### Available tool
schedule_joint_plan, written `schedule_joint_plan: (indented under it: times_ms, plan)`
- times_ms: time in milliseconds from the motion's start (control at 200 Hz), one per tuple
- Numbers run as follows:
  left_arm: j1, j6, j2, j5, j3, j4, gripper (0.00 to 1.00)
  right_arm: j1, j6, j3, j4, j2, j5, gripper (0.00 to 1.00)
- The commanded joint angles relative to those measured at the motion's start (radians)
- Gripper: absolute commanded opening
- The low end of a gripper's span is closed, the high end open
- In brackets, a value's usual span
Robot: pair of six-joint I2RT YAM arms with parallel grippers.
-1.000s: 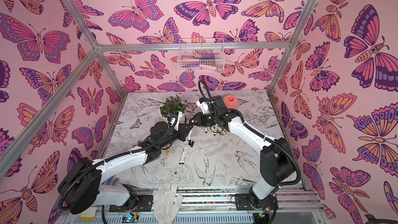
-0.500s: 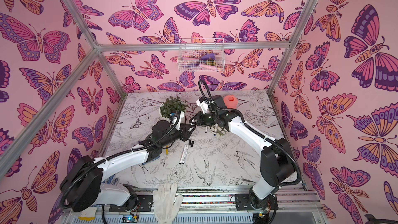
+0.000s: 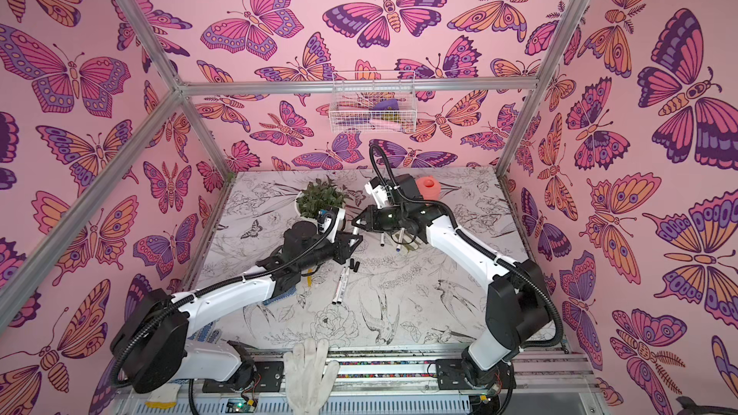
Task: Insert the pens into the pen caps
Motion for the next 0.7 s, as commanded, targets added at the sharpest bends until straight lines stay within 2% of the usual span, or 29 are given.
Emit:
schedule_joint_plan:
  times_ms: [0, 90, 210, 230, 280, 320, 366, 446, 571, 621, 691]
  plan:
    - [-0.002, 0.018, 0.011, 0.036, 0.037, 0.002, 0.25, 0.001, -0.023, 0.026, -0.019, -0.02, -0.008, 0.05]
    - [-0.001, 0.016, 0.023, 0.053, 0.044, -0.002, 0.17, 0.001, -0.026, 0.025, -0.021, -0.022, -0.009, 0.04]
    - [0.0, 0.007, 0.032, 0.07, 0.048, -0.022, 0.0, 0.001, -0.03, 0.026, -0.024, -0.024, -0.007, 0.04]
    - [0.0, 0.004, 0.034, 0.073, 0.046, -0.022, 0.0, 0.001, -0.033, 0.025, -0.026, -0.023, -0.007, 0.05]
    - [0.002, -0.007, 0.034, 0.063, 0.039, -0.021, 0.0, 0.001, -0.045, 0.025, -0.033, -0.023, -0.008, 0.1]
    - [0.006, -0.023, 0.031, 0.04, 0.028, -0.017, 0.0, 0.001, -0.058, 0.025, -0.049, -0.023, -0.008, 0.23]
    - [0.009, -0.051, 0.02, -0.028, 0.011, -0.017, 0.0, 0.001, -0.075, 0.024, -0.076, -0.023, -0.009, 0.38]
    - [0.02, -0.103, -0.021, -0.201, -0.042, -0.021, 0.0, 0.002, -0.104, 0.003, -0.116, -0.024, 0.01, 0.5]
    - [0.034, -0.191, -0.12, -0.508, -0.117, -0.097, 0.0, 0.006, -0.178, -0.024, -0.204, 0.008, 0.057, 0.52]
    - [0.045, -0.233, -0.174, -0.59, -0.145, -0.13, 0.0, 0.017, -0.22, -0.023, -0.251, 0.038, 0.09, 0.52]
    - [0.063, -0.264, -0.222, -0.652, -0.168, -0.182, 0.0, 0.042, -0.27, -0.01, -0.312, 0.092, 0.128, 0.52]
